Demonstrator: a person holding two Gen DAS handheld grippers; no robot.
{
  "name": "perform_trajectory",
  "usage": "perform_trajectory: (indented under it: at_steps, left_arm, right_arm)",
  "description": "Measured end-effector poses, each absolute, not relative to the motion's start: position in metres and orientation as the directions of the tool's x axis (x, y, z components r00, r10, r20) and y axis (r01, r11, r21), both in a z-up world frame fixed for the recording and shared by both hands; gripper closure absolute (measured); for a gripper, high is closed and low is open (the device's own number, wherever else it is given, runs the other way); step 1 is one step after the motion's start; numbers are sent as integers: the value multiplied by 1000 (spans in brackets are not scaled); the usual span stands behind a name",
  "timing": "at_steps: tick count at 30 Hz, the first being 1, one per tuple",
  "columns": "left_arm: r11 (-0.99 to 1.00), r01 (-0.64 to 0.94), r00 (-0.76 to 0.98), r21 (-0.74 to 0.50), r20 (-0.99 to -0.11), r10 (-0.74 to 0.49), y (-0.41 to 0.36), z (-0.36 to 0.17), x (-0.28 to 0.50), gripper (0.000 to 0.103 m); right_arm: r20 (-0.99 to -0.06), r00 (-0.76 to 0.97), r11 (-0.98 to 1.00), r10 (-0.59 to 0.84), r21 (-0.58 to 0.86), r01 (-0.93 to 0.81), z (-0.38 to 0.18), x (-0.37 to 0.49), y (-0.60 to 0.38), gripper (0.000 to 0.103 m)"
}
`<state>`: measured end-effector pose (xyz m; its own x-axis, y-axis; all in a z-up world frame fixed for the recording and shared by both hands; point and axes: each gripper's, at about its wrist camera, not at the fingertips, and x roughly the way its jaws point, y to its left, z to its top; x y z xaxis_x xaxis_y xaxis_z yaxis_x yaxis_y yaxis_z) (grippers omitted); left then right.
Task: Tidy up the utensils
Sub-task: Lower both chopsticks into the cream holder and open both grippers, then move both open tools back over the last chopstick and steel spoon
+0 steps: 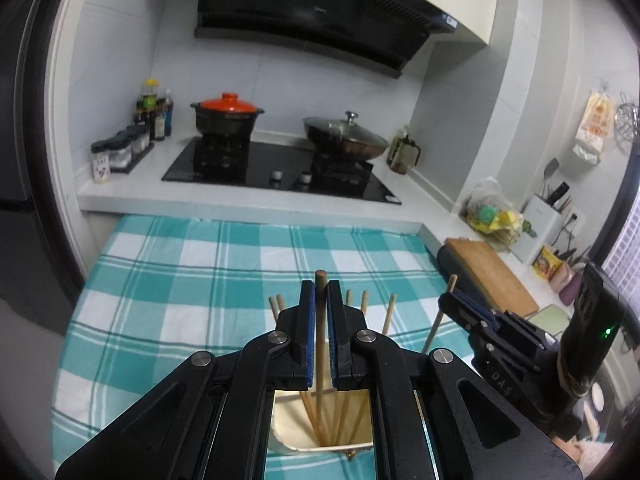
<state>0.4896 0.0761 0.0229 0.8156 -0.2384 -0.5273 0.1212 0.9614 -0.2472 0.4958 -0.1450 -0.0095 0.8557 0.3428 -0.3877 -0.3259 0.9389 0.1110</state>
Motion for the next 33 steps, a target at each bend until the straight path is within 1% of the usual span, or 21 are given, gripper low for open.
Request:
perform_trajectory:
  at_steps: [6,7,9,10,13,15,17,18,20,21,23,27,30,33]
  left_arm:
    - [969,107,782,-221,-583,-219,65,-2,506,98]
    - [972,93,782,-215,-588,-205,65,-3,508,96]
    - [973,69,777,-222,-600,-192,69,-3,509,79]
    - [972,58,777,-230,-600,-188,73,-1,505,67]
    - [971,53,788,-235,-588,-185,86,10,485,63]
    - [973,59,789,-225,-586,-183,96,17,461,56]
    - [975,77,783,-207,-593,-188,105,19,431,46]
    - [977,88,776,-196,-601,-191,110,18,415,44]
    - [980,112,753,-164,-630,-192,116,7,381,38]
    - [982,120,742,-146,-645,-186,118,-1,362,36]
    - [986,117,718,-119,-675,-167,118,-24,326,30]
    - [990,88,666,-106,-733,-138,105,-86,262,30]
    - [988,37,635,-151,-759,-140,87,-129,227,30]
    - [979,-10,619,-206,-770,-155,67,-160,209,30]
  right_arm:
    - [-497,808,949,316,163,-270,-44,518,-157,96]
    - [-511,804,952,305,164,-258,-46,520,-159,95]
    - [-543,788,957,289,164,-238,-51,527,-160,94]
    - [-557,780,959,284,169,-229,-50,529,-161,94]
    - [-574,763,955,296,195,-224,-37,529,-166,94]
    - [-553,777,953,301,192,-233,-22,516,-172,92]
    - [-542,784,953,303,186,-240,-8,499,-177,90]
    - [-542,781,950,312,188,-249,-3,488,-182,90]
    - [-553,763,942,334,191,-275,1,462,-191,90]
    - [-567,749,939,343,185,-289,-1,447,-195,90]
    - [-598,721,934,350,165,-316,-14,413,-204,90]
    - [-677,674,946,295,107,-307,-67,343,-224,90]
    - [-720,658,961,220,46,-272,-115,290,-231,90]
    - [-746,646,974,160,13,-227,-156,240,-232,90]
